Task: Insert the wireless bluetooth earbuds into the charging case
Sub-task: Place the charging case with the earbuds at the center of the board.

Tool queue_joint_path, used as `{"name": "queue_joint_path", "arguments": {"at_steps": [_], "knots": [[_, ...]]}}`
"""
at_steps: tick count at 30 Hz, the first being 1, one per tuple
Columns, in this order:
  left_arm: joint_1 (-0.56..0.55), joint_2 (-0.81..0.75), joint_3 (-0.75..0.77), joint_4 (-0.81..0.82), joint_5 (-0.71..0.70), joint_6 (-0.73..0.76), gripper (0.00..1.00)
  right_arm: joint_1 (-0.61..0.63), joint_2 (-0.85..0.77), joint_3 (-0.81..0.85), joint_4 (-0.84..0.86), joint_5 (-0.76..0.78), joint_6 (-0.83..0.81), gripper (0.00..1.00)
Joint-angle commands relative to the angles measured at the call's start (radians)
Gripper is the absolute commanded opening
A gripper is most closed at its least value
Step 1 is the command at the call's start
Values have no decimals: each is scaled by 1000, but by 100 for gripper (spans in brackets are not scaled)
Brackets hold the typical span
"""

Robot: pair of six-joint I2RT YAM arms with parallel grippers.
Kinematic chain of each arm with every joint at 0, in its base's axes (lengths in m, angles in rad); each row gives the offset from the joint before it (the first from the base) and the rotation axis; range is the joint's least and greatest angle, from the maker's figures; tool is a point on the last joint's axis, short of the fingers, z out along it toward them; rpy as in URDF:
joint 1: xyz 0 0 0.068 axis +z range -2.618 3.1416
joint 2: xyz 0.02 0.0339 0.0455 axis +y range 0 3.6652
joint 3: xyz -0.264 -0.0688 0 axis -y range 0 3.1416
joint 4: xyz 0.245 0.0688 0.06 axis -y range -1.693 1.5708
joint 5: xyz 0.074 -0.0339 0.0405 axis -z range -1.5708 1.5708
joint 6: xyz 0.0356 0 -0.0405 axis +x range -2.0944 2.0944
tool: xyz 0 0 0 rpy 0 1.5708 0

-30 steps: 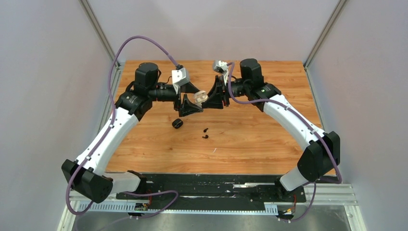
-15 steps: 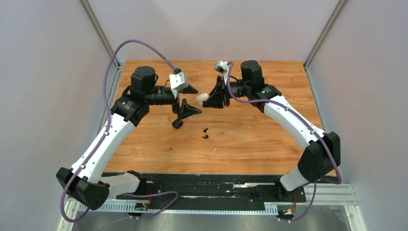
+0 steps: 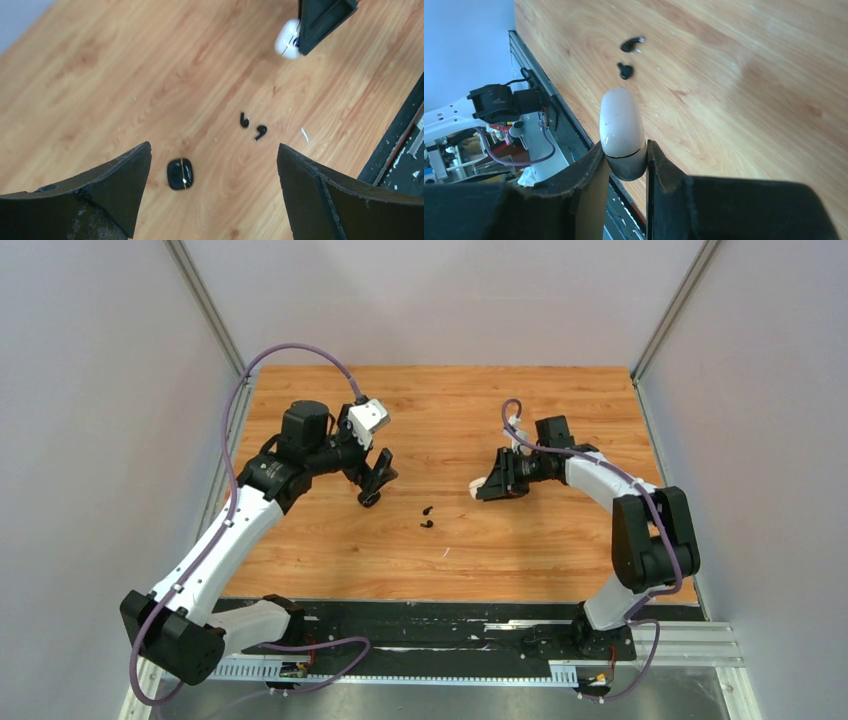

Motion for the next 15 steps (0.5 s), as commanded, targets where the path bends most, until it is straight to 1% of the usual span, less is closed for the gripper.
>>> {"name": "queue_joint_path", "arguments": {"at_steps": [1, 3, 7, 13, 14, 15], "knots": [[7, -11, -60, 4, -29, -95, 100, -37, 69, -26, -51, 15, -65, 2], [8, -8, -80, -9, -25, -116, 100, -55, 102, -45, -47, 46, -95, 4], [17, -25, -115, -39, -3, -124, 100, -93, 146, -69, -35, 57, -119, 8], [24, -53, -125, -56, 41, -77, 100, -104, 196, -63, -21, 79, -103, 11], [27, -49, -118, -62, 48, -76, 100, -104, 203, -60, -20, 83, -99, 14], [30, -46, -115, -64, 49, -76, 100, -105, 210, -56, -19, 90, -97, 19]]}}
